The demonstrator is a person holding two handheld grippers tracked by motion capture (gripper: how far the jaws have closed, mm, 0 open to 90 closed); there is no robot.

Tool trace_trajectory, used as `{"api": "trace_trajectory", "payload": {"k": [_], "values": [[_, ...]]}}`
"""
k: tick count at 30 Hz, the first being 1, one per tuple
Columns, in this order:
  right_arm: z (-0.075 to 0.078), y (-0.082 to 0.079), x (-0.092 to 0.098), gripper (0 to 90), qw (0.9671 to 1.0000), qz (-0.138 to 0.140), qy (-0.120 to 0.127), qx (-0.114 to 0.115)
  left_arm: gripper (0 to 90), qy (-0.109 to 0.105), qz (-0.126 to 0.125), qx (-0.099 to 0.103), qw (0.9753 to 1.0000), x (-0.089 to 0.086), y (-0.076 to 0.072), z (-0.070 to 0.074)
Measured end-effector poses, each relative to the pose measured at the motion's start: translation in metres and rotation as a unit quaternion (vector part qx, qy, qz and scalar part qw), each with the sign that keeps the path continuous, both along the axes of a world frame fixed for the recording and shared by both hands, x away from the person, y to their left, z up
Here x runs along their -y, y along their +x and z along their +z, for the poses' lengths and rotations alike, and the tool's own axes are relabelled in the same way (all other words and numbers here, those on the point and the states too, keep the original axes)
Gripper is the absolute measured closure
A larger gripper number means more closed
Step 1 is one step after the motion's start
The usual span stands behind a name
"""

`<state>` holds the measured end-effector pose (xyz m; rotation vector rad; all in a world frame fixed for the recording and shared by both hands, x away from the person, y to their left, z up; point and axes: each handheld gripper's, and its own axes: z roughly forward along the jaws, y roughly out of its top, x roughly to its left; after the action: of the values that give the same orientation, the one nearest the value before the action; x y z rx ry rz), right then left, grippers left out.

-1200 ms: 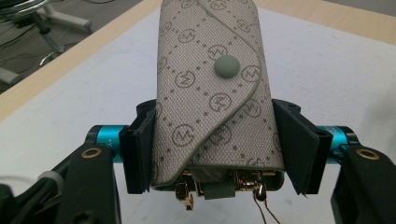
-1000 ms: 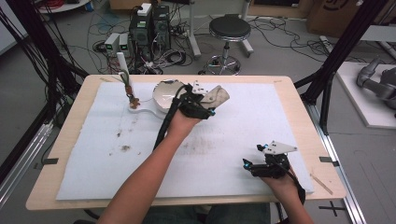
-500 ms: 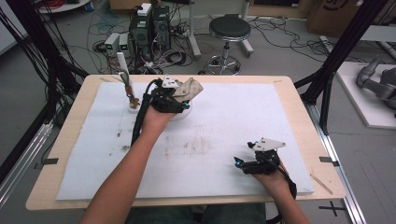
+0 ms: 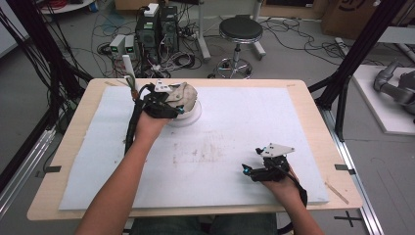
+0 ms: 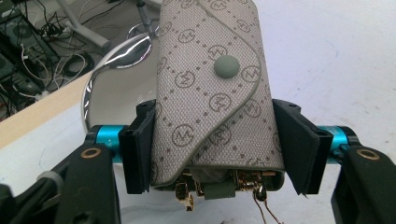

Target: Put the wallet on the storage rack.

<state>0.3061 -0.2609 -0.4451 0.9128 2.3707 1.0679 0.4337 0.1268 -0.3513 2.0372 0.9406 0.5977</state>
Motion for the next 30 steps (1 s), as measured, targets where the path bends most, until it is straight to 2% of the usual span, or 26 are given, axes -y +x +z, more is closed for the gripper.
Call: {"api": "trace_trajectory", "payload": {"k": [7,10,20,24,30], "values": [[-0.001,-0.001,0.004,19.9,1.0000,-0.006,-0.001,-0.002,36.1,0.004,0.002,-0.012,0.9999,-0.002,0.009,-0.010],[-0.001,-0.001,0.005,19.9,1.0000,-0.009,-0.001,-0.003,36.1,0.014,0.000,-0.018,0.9997,0.002,0.013,-0.015],[-0.002,-0.002,0.003,19.9,1.0000,-0.006,-0.001,-0.007,35.9,0.023,0.006,-0.018,0.9995,0.006,0.019,-0.022],[-0.002,-0.002,0.002,19.9,1.0000,-0.005,-0.003,-0.008,35.8,0.028,0.018,-0.020,0.9992,0.005,0.021,-0.024],[-0.003,-0.002,0.001,19.9,0.9999,-0.005,-0.006,-0.011,35.5,0.031,0.017,-0.015,0.9993,0.007,0.024,-0.025]]}}
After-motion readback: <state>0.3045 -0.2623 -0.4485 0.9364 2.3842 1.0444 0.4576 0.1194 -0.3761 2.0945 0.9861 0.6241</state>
